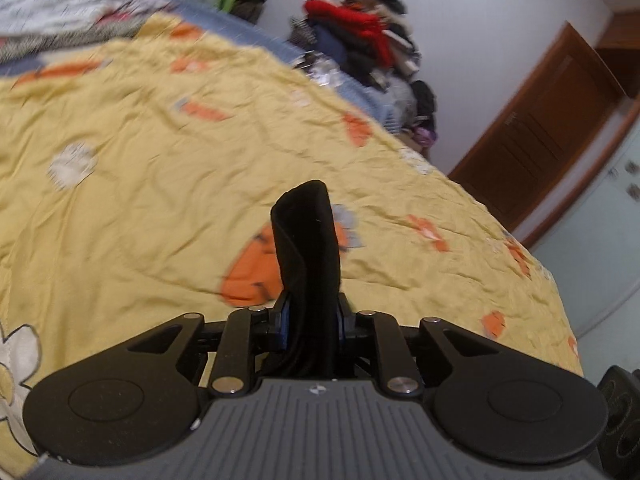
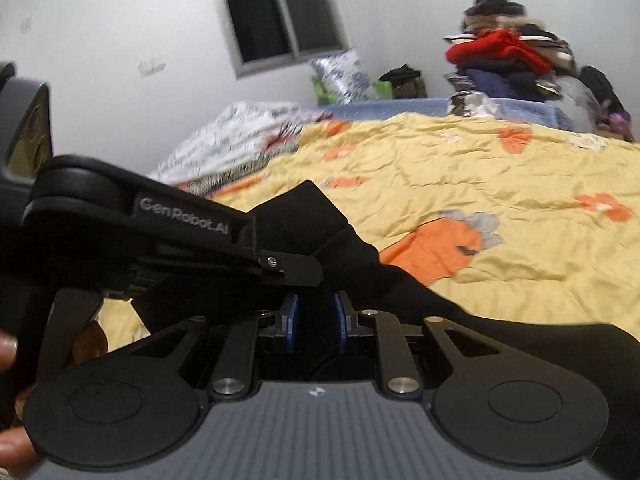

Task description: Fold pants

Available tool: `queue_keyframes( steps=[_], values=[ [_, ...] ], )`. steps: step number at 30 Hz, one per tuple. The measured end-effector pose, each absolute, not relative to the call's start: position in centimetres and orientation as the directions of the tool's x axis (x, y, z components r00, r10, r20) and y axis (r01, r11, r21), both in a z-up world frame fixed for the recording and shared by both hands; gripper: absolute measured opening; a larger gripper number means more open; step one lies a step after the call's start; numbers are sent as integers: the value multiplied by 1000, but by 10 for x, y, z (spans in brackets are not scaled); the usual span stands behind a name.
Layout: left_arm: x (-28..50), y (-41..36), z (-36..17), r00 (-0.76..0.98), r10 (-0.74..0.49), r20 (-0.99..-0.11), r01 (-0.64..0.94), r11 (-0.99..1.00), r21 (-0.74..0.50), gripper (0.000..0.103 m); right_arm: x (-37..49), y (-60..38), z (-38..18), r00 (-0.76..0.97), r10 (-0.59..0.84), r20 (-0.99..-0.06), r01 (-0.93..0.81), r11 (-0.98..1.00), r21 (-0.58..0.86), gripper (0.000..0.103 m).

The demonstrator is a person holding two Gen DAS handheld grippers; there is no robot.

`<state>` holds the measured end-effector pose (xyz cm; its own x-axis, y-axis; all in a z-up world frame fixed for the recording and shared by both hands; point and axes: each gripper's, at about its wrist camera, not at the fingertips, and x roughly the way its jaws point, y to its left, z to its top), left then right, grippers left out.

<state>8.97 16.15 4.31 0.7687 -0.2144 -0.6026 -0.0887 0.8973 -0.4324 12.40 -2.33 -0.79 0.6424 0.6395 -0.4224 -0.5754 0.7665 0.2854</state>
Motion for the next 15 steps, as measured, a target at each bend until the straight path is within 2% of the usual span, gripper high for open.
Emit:
queue_keyframes(
  steps=[7, 15],
  values=[
    [80, 68, 62, 799, -225, -557, 53, 950, -309, 25, 103, -93, 3, 733, 570, -371, -473, 819, 325, 19],
    [68, -34, 60, 757, -362, -544, 250, 930, -270, 29, 81, -197, -11, 799, 507, -324, -310, 808, 502, 18]
  ],
)
